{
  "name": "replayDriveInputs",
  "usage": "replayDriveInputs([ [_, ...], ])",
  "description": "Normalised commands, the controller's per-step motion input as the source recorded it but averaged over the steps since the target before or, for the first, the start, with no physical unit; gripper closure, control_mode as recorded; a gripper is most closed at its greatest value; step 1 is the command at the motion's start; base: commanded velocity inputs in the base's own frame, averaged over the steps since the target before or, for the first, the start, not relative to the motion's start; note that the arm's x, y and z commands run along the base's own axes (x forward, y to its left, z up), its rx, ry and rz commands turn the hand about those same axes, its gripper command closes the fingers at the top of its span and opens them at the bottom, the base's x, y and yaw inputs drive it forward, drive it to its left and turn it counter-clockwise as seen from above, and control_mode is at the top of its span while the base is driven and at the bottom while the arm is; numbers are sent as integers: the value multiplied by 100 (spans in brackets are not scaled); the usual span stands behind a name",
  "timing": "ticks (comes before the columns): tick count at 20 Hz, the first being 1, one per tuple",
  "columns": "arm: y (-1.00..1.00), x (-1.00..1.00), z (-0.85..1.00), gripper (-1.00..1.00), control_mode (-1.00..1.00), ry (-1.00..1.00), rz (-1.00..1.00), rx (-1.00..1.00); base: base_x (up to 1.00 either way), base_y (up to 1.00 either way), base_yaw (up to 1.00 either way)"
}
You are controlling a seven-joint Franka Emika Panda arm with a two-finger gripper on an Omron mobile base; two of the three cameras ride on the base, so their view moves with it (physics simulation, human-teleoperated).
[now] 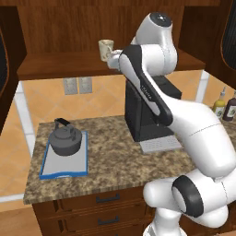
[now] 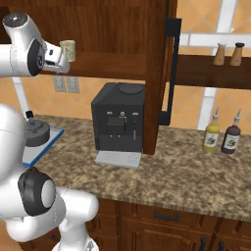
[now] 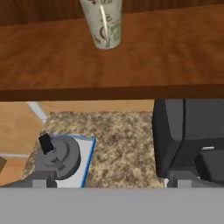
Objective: Pick the kettle from the counter and place it on the tray. Then pick the mug from the cabinet and place it on the tray. Then close the cabinet doors.
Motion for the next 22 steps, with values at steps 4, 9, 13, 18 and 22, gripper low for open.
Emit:
replayDriveInputs([
  [4, 0, 41, 0, -100, -100, -8, 4, 0, 0, 0, 0],
  [9, 0, 52, 12, -100, -100, -2, 6, 0, 0, 0, 0],
  [13, 0, 52, 1, -100, -100, 0, 4, 0, 0, 0, 0],
  [18, 0, 58, 0, -100, -100, 0, 4, 0, 0, 0, 0],
  [22, 3, 52, 0, -100, -100, 4, 5, 0, 0, 0, 0],
])
